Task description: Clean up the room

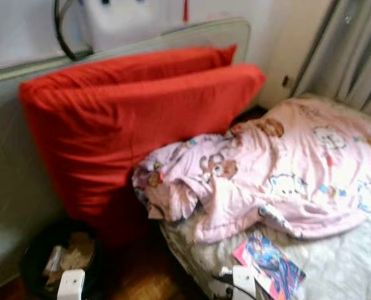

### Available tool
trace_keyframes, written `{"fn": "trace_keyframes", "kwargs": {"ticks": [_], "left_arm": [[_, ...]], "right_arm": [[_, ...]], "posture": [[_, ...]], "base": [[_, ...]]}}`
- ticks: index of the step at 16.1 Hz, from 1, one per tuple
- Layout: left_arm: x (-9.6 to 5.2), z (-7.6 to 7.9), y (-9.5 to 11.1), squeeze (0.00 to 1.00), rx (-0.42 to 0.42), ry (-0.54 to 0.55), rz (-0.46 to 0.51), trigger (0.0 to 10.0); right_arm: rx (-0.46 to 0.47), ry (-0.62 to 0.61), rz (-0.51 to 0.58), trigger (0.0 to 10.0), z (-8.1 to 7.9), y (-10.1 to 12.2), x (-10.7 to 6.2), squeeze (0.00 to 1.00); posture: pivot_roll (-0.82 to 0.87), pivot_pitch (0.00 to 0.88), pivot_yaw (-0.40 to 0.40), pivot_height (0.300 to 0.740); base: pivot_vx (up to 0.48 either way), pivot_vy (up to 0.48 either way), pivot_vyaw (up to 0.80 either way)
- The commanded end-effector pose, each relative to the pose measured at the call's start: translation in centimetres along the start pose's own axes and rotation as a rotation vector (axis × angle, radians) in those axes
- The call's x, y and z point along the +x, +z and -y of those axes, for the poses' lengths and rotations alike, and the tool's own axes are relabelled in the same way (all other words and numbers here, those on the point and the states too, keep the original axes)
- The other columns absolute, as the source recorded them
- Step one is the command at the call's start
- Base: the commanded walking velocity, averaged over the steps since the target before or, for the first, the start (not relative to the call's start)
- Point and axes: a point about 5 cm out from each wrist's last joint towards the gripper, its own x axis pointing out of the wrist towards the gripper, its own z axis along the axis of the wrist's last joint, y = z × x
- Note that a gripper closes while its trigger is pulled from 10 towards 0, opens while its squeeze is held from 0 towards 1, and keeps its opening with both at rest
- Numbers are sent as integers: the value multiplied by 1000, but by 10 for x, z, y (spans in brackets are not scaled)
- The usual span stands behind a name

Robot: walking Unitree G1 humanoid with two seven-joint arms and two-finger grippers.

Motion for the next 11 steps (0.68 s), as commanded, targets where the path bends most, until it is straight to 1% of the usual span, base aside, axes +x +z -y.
{"fn": "trace_keyframes", "kwargs": {"ticks": [1, 11], "left_arm": [[-1, 0, -5, 0, 2, -2, -16, 10000], [-2, -2, -6, 0, 6, -1, -18, 10000]], "right_arm": [[8, -8, -9, 10000, 2, -3, -1, 0], [4, 5, -2, 10000, -3, -2, 0, 0]], "posture": [[3, 17, 13, 740], [7, 25, 21, 740]], "base": [[0, 311, 0], [0, 308, 0]]}}
